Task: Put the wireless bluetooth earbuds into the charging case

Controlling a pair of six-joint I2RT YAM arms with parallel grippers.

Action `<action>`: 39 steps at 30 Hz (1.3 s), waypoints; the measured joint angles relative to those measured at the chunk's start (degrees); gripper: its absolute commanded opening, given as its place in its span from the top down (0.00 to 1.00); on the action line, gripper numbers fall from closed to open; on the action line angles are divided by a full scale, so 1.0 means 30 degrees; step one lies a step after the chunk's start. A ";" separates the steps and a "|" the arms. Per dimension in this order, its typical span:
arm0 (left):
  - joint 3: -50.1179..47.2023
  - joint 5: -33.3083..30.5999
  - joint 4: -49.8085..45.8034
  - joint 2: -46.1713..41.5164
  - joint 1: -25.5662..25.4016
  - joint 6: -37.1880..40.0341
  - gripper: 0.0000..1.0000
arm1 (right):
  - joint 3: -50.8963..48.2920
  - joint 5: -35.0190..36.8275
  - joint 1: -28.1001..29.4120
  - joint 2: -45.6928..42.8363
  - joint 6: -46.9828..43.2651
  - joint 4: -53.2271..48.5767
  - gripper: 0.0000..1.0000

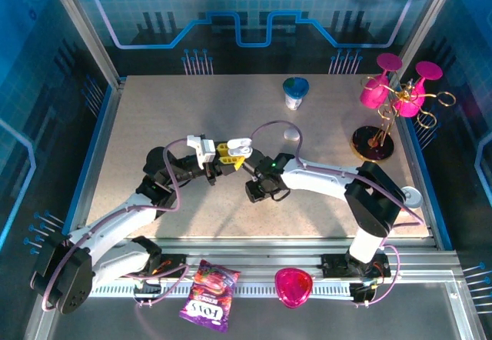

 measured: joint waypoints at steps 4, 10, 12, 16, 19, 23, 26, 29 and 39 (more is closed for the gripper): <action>0.0000 0.0000 -0.0029 -0.0022 0.0000 -0.0058 0.84 | 0.0415 -0.0131 -0.0197 0.0984 0.0007 0.0663 0.60; 0.0000 0.0000 -0.0080 -0.0146 0.0000 -0.0058 0.84 | 0.0415 -0.0568 -0.0197 0.1501 0.0029 0.0794 0.61; 0.0000 0.0000 -0.0080 -0.0146 0.0000 -0.0058 0.84 | 0.0299 -0.0656 -0.0197 0.1494 0.0102 0.0882 0.61; 0.0000 0.0000 -0.0073 -0.0146 0.0000 -0.0058 0.84 | -0.0525 -0.0809 -0.0197 0.1377 0.0321 0.0925 0.62; 0.0000 0.0000 -0.0058 -0.0124 0.0000 -0.0066 0.84 | -0.1144 -0.0860 -0.0197 0.1013 0.0517 0.0831 0.62; 0.0000 0.0000 -0.0036 -0.0080 0.0000 -0.0102 0.84 | -0.1319 -0.0860 -0.0197 0.0619 0.0656 0.0685 0.62; 0.0000 0.0000 -0.0015 -0.0080 0.0000 -0.0109 0.84 | -0.1319 -0.0721 -0.0197 0.0138 0.0656 0.0714 0.62; 0.0000 0.0000 -0.0015 -0.0087 0.0000 -0.0109 0.84 | -0.1290 -0.0357 -0.0233 -0.0291 0.0656 0.0903 0.61; 0.0000 -0.0007 -0.0058 -0.0109 0.0000 -0.0095 0.84 | -0.0597 -0.0423 -0.1362 0.0561 0.0641 0.1865 0.59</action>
